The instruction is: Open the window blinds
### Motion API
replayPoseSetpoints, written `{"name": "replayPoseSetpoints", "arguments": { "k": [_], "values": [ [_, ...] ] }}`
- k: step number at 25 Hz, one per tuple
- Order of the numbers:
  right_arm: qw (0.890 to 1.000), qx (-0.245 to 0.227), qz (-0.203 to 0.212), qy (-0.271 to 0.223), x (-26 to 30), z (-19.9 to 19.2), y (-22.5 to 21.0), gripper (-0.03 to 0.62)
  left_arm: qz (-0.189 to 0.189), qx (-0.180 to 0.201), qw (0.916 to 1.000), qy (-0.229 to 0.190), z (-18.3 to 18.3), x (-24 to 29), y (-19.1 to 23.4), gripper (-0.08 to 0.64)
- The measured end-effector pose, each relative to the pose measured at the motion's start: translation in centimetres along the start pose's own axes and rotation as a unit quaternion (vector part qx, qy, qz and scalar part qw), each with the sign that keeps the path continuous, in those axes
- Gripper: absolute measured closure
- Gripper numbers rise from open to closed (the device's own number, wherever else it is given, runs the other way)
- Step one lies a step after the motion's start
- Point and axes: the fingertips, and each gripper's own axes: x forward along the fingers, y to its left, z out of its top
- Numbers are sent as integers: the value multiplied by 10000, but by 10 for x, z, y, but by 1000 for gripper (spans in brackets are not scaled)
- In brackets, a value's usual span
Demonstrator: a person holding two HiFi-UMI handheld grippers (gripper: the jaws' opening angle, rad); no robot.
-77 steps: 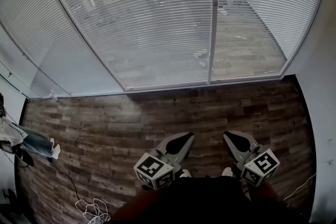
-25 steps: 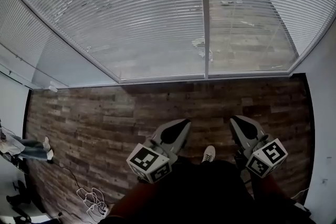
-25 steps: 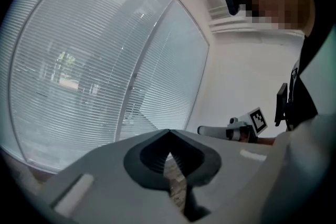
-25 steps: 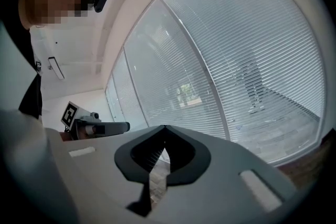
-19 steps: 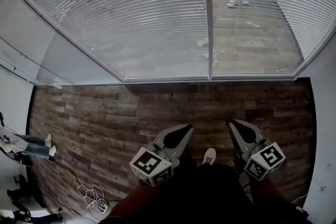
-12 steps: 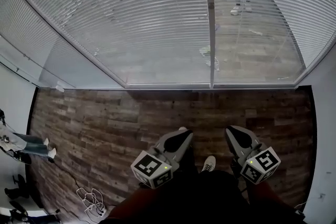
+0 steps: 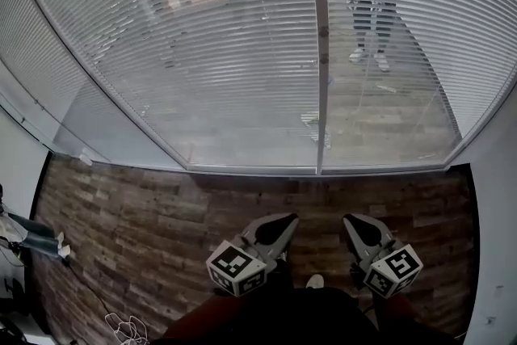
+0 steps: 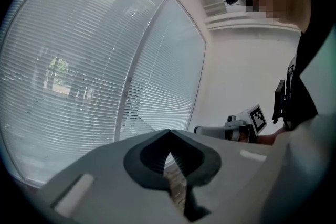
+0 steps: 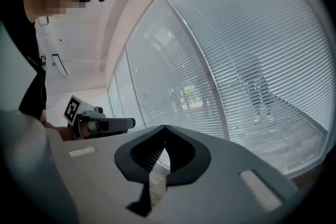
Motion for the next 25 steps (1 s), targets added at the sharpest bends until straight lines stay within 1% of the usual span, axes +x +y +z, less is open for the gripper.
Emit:
{"name": "replayPoseSetpoints", "arguments": {
  "k": [2,7,11,15,19,22,25],
  "values": [
    [10000,19,-45,36,13,3,-4,566,-17,50,10000,32,3,2,13,560],
    [9999,-23,-93,58,47,12,-8,566,4,-18,10000,19,16,3,49,560],
    [9998,-104,-170,38,75,27,-14,566,-61,-14,10000,-75,34,9,76,560],
    [9996,-136,-254,3,108,36,-20,566,-171,-41,9997,-146,43,14,109,560],
    [9992,-166,-365,67,142,33,-15,566,-259,-75,9995,-190,52,9,144,560],
    [9987,-227,-456,-33,159,29,-6,566,-366,-23,9991,-229,51,-1,163,560],
    [9979,-256,-601,-54,181,30,-8,566,-448,-11,9987,-227,52,-1,189,560]
  ]
}}
